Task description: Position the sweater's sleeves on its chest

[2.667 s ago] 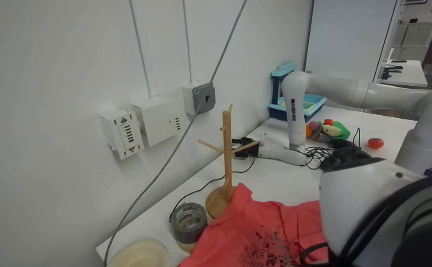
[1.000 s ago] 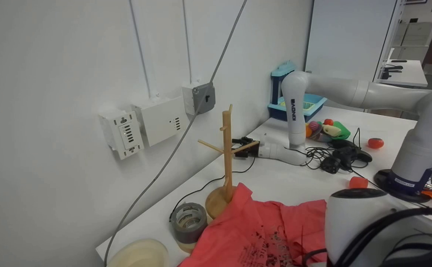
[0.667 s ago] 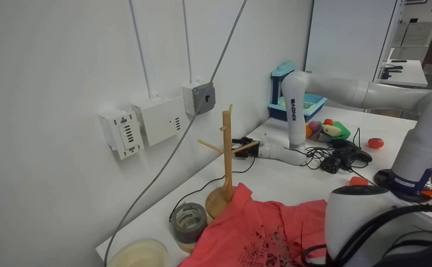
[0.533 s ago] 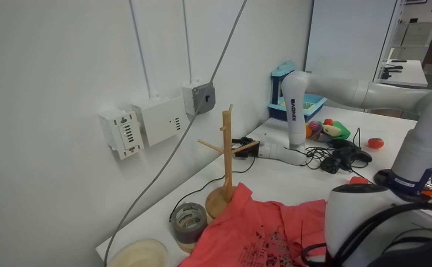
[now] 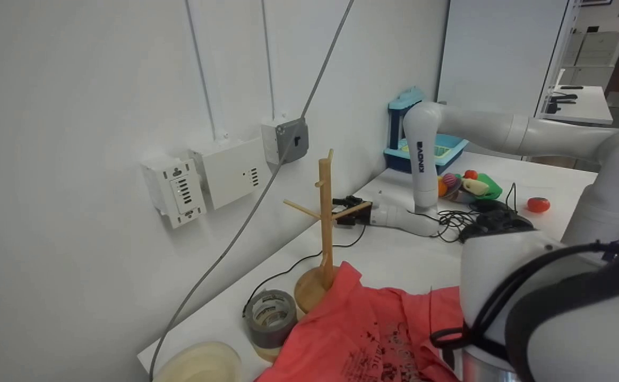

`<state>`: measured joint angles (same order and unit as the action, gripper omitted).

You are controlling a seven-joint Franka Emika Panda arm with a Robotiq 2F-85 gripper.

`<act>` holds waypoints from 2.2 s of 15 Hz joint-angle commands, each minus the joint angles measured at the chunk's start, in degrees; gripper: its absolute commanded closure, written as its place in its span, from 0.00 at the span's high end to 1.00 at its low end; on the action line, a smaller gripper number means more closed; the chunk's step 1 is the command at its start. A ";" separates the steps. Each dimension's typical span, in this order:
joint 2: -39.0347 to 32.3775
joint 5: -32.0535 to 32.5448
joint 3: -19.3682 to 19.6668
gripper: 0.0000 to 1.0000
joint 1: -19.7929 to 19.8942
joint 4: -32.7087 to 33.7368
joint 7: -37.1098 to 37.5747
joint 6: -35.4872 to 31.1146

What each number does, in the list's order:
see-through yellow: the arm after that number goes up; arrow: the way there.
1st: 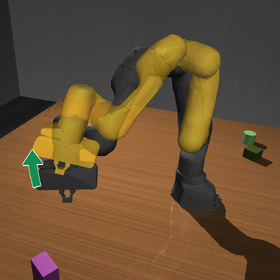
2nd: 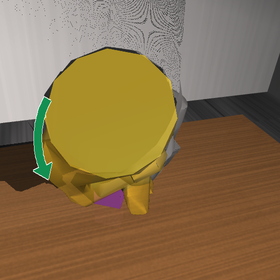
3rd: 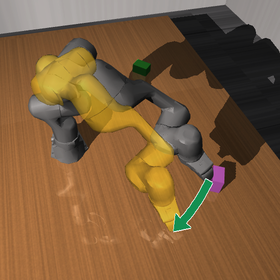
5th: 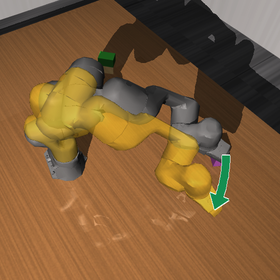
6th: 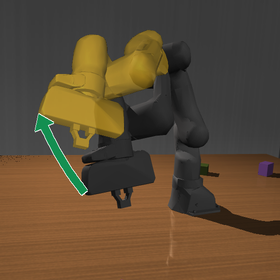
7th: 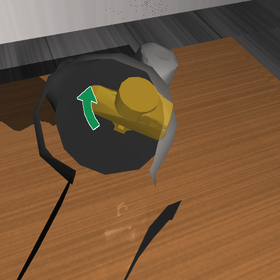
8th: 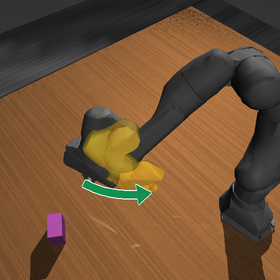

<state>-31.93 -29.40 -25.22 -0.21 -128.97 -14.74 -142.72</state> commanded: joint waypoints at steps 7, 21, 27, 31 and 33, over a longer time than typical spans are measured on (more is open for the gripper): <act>9.36 11.75 10.42 0.01 -4.92 -1.23 4.91 -0.97; 9.99 8.06 6.03 0.99 -4.55 -2.24 5.63 1.80; 8.73 -2.63 2.34 1.00 -5.13 -1.09 1.57 6.58; 5.54 -6.54 2.45 1.00 -5.91 -0.31 0.38 4.88; 3.48 -8.40 2.54 1.00 -6.13 0.28 0.24 4.50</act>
<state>-25.30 -34.35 -22.57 -6.39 -130.07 -12.14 -137.63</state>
